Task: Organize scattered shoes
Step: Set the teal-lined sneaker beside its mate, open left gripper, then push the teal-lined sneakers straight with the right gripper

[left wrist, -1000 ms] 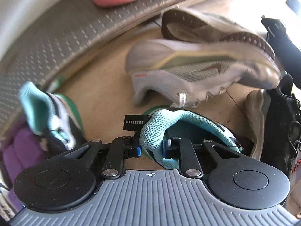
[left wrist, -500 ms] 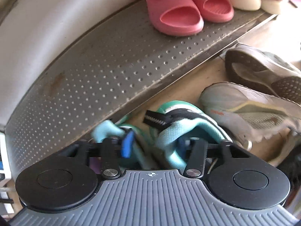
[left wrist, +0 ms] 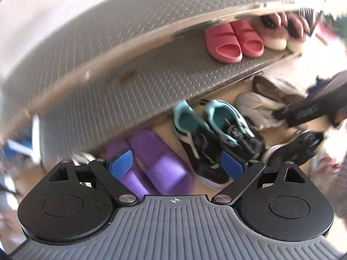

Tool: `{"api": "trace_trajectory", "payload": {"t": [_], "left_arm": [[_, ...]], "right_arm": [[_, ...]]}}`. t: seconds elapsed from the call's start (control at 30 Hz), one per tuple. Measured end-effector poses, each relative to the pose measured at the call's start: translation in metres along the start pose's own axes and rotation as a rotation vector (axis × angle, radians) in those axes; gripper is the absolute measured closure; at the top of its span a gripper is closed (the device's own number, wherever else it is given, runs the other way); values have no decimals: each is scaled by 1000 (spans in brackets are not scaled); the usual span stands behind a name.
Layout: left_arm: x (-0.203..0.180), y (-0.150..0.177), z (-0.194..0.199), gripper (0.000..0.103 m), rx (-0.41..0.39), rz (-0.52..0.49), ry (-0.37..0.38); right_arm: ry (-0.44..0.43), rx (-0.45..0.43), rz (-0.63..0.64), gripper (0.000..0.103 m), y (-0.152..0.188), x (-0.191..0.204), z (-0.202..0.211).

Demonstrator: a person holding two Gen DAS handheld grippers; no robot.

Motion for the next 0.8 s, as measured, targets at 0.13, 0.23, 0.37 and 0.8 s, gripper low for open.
{"api": "trace_trajectory", "payload": {"t": [0.13,0.23,0.37,0.8], "left_arm": [[3,5,-11,16,20,10,-13],[7,3,-15,15,16,-3,-43],[21,1,-10,15,33,39,11],[52,-4,-21,13,70,147,-28]], "right_arm": [[-17,201,50,60,32,3,-71],[37,216,69,55,45,3,-105],[56,406,53,59,66,-4,-134],[40,43,294,15,14,42,-126]]}}
Point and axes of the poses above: each gripper's, at about its wrist camera, not at the fingertips, and z roughly against the way its jaws point, x to its left, y to its underside, the point moved 5 cm from there along -z, roughly the way its jaws point, and after that the axes turned 8 degrees about -y, right-handed, at the moved point
